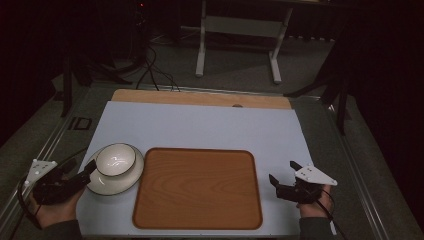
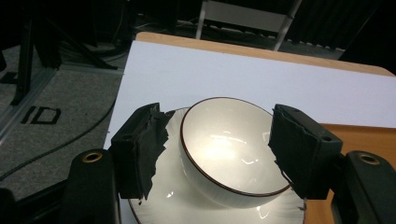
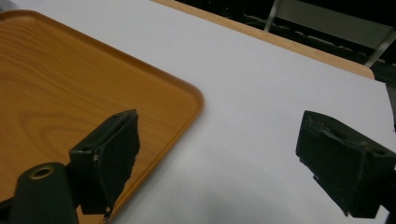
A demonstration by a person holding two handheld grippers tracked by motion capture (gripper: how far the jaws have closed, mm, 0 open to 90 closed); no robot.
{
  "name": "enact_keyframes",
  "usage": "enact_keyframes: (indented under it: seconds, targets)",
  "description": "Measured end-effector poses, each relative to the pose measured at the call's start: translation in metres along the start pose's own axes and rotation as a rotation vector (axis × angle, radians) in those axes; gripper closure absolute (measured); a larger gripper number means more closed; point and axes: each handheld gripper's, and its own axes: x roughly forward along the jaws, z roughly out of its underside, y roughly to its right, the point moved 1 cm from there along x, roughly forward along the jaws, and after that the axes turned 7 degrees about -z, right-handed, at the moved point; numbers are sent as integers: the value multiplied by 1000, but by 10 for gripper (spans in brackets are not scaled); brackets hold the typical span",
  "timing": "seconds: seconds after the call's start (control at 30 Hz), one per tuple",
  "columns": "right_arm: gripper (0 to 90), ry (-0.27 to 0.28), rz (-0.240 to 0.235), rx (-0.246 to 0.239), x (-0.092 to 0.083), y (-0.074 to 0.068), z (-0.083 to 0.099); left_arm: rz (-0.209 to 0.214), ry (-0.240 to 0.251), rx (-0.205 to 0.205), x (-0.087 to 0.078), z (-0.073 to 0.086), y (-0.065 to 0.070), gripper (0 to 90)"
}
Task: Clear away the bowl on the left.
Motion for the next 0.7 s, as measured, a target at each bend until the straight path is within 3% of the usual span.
enact_keyframes:
  seconds: [0.3,0.7]
  targets:
    - [132,20,-5,-15,-1,0,-2,2,-3,0,3,2,2,345]
    - [132,25,6,-20,-2,1,-2,0,-24,35,14,2,21,328]
